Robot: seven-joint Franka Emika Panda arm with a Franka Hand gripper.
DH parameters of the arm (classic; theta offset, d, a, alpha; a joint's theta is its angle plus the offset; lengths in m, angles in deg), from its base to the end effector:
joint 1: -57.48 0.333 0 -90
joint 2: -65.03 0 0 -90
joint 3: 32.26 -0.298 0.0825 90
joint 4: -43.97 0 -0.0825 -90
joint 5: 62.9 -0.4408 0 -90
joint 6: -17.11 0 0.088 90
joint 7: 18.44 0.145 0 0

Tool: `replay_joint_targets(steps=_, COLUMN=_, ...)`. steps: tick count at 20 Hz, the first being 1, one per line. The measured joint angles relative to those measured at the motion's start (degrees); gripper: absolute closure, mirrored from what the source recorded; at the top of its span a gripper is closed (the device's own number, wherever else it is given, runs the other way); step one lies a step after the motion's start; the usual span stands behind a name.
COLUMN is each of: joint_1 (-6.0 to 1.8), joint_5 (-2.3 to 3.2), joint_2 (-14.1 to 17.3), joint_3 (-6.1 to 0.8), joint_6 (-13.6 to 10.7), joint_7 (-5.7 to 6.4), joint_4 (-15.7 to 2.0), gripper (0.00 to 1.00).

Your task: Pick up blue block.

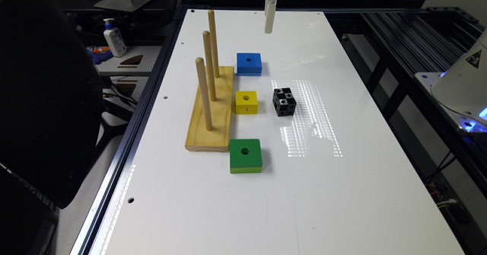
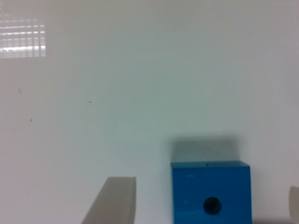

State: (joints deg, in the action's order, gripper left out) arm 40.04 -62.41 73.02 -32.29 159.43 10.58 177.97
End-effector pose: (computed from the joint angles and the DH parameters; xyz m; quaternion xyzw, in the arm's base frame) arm 0.5232 -0.1642 0.1756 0.9204 -0.3911 0.0031 0.0023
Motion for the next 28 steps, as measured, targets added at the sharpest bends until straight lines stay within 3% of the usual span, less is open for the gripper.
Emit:
replay_joint_targets(steps=4, joint_1=0.09, joint_5=0.00, joint_2=2.4, joint_3=-0.18, joint_6=2.3, joint_7=0.00, joint_4=-0.62, gripper=0.00)
replay_joint_targets(steps=13, joint_1=0.18, joint_5=-0.06, joint_2=2.7, joint_3=-1.13, joint_6=2.3, joint_7=0.16, joint_4=-1.81, gripper=0.00)
replay_joint_targets(steps=22, joint_1=0.23, joint_5=-0.08, joint_2=3.5, joint_3=-1.48, joint_6=2.5, joint_7=0.19, joint_4=-2.28, gripper=0.00)
replay_joint_targets(steps=28, joint_1=0.34, joint_5=-0.11, joint_2=8.4, joint_3=-1.91, joint_6=7.0, joint_7=0.46, joint_4=-2.64, gripper=0.00)
